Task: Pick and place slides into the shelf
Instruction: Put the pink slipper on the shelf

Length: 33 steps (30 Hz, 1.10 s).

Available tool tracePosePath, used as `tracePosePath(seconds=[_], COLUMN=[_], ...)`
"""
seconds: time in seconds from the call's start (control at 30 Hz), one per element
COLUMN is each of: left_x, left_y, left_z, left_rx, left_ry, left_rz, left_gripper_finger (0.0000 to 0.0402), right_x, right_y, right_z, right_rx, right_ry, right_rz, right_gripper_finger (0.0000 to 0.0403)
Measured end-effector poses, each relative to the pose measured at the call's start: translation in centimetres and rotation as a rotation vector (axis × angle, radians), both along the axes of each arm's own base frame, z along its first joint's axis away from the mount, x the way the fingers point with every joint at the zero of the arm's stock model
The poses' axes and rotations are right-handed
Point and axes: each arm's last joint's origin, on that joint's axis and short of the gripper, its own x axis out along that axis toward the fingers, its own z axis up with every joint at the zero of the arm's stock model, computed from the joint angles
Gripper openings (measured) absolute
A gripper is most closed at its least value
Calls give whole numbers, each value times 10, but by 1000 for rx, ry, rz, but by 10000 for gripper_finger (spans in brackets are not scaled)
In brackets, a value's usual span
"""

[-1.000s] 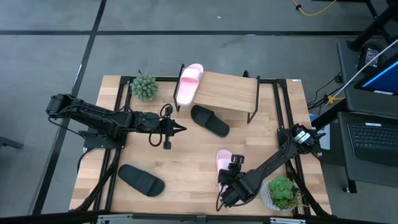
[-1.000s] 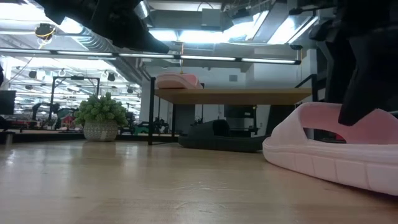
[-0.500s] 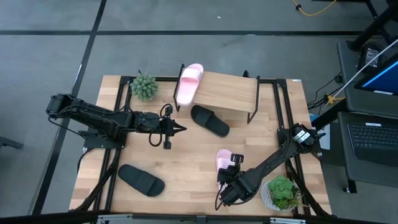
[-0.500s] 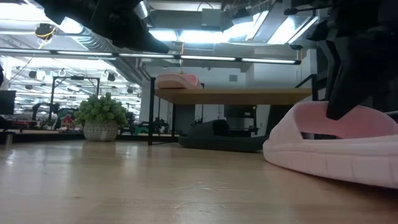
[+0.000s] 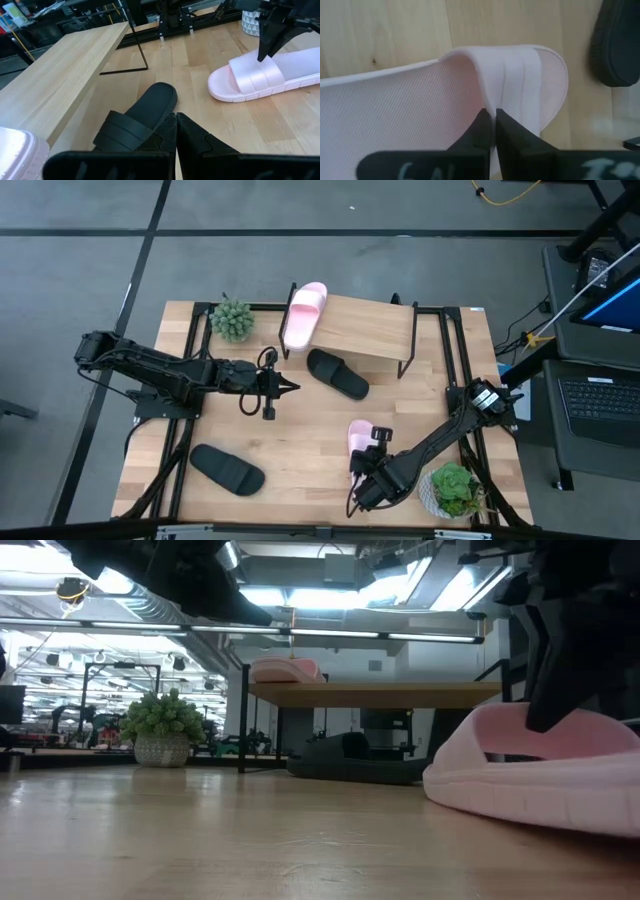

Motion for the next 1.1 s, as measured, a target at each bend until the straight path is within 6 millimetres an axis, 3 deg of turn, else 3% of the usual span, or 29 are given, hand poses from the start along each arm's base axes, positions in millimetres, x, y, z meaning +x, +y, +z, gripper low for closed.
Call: tracePosePath(seconds=[0.43, 1.1], left_x=[0, 0], left_y=[0, 0], left_z=[0, 0], left_rx=[0, 0], left_ry=[0, 0], left_rz=[0, 0], left_gripper_finger=[0, 0], right_x=[-1, 3], right_y=[-1, 0], right_z=[4, 69], right_rx=[-13, -85], right_ry=[15, 26], right_rz=[-1, 4], right_gripper_finger=[12, 12])
